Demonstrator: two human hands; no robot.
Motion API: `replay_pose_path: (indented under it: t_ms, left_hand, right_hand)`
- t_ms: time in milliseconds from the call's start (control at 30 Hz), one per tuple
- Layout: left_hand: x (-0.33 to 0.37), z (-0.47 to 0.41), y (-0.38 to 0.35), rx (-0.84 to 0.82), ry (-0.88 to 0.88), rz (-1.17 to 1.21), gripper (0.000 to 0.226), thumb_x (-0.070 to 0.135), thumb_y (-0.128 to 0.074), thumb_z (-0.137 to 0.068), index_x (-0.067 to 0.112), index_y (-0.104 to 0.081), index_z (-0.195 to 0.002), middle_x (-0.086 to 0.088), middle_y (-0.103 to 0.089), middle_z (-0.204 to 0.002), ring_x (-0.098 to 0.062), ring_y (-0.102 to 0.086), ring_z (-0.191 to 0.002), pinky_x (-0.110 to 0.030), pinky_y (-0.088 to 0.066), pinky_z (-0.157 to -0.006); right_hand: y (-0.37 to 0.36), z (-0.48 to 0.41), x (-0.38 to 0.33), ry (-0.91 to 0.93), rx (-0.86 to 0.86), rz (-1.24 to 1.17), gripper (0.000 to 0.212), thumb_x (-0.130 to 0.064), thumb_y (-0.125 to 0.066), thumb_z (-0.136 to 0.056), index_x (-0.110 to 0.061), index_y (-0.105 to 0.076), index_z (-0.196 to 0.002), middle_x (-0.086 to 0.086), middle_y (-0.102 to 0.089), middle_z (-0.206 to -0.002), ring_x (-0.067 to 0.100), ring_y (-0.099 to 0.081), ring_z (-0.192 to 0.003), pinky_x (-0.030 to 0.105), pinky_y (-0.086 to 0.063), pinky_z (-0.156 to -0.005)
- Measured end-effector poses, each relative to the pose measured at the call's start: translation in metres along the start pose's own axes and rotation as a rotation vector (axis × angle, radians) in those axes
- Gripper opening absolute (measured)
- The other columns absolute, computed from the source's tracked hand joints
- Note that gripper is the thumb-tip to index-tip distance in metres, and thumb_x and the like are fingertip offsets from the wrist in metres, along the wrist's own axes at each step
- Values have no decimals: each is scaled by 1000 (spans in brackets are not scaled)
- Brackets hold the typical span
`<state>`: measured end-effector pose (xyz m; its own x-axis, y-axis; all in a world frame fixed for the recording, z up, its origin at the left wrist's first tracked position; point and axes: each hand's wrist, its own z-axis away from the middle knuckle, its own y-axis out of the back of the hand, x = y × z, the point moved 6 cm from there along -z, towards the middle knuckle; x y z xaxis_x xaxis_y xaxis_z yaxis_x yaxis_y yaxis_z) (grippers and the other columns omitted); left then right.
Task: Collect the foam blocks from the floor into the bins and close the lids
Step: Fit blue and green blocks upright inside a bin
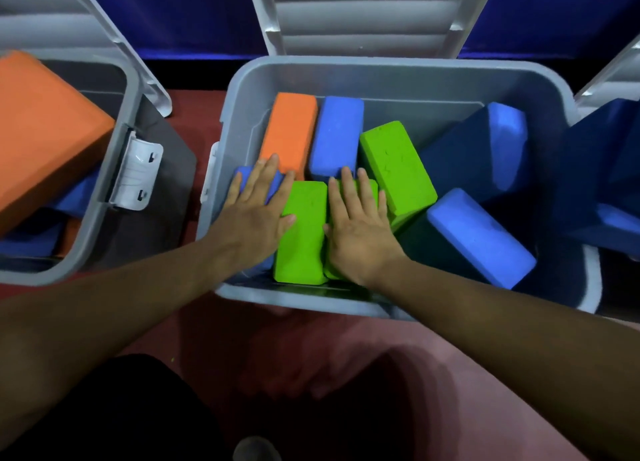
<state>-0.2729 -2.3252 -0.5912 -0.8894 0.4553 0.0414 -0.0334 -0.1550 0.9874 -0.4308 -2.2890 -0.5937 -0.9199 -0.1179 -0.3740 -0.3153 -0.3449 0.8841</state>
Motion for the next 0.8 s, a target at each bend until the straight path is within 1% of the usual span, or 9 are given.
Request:
replay_pose_path:
  t_ms: [200, 367, 433, 500, 533, 600, 633, 700, 800]
  left_hand:
    - [9, 4, -10, 20, -22, -75, 62, 42, -25, -99, 17, -23, -155, -22, -17, -160, -39, -16, -149, -61, -17, -115]
    - [16, 5, 3, -153, 50, 33, 66, 45, -27, -92, 16, -37, -150, -22, -28, -157, -41, -26, -145, -67, -23, -111]
    - [18, 3, 12, -230, 100, 55, 74, 54, -20, -89, 21, -23, -156, -18, -11, -163, -37, -10, -150, -66, -13, -116]
    - [23, -2, 23, -345, 150, 54, 79, 60, -30, -92, 24, -3, -158, -12, 9, -164, -30, 9, -151, -57, 1, -119]
    - [31, -6, 33, -372, 165, 100, 81, 56, -42, -94, 21, -5, -157, -12, 5, -165, -30, 5, -152, -53, 0, -119]
    - [55, -17, 67, -222, 158, 306, 69, 42, -53, -95, 14, -27, -152, -12, -24, -159, -27, -24, -146, -43, -18, -119]
    - [67, -21, 86, -102, 150, 398, 58, 35, -54, -95, 12, -38, -146, -11, -36, -151, -26, -35, -139, -37, -26, -114]
    - [90, -26, 110, 55, 131, 476, 43, 28, -55, -94, 12, -51, -133, -10, -48, -137, -26, -45, -128, -32, -33, -105]
    - [123, -41, 110, 75, 79, 489, 35, 25, -54, -93, 12, -56, -125, -13, -51, -126, -29, -49, -121, -34, -37, -101]
  right_hand:
    - [-11, 2, 9, 55, 56, 59, 67, -38, -16, -99, -7, -4, -157, 13, 12, -164, 34, 19, -150, 54, 12, -118]
    - [-7, 1, 11, 11, -57, 39, 66, -37, -28, -105, -11, 2, -158, 9, 22, -163, 31, 25, -148, 53, 15, -117]
    - [4, 0, 10, 0, -117, 28, 69, -40, -33, -104, -13, 1, -158, 8, 20, -164, 29, 20, -150, 52, 10, -119]
    - [25, 4, 7, -31, -163, 0, 71, -42, -41, -101, -11, -10, -157, 12, 3, -165, 31, 5, -152, 53, -1, -121]
    - [42, 8, 4, -51, -133, -35, 68, -42, -45, -99, -8, -20, -153, 18, -14, -162, 34, -9, -151, 52, -10, -121]
    - [86, 23, 0, -84, 39, -99, 57, -41, -51, -95, -6, -39, -139, 22, -43, -140, 38, -38, -134, 48, -31, -112]
    - [106, 36, -1, -98, 128, -116, 53, -40, -52, -94, -6, -43, -133, 20, -48, -130, 37, -44, -125, 46, -37, -105]
    - [136, 65, 4, -127, 236, -108, 47, -40, -53, -92, -7, -47, -126, 16, -51, -121, 37, -48, -116, 46, -42, -97]
    - [146, 101, 31, -200, 221, -33, 41, -38, -54, -89, -8, -48, -117, 13, -49, -115, 36, -48, -110, 47, -43, -92]
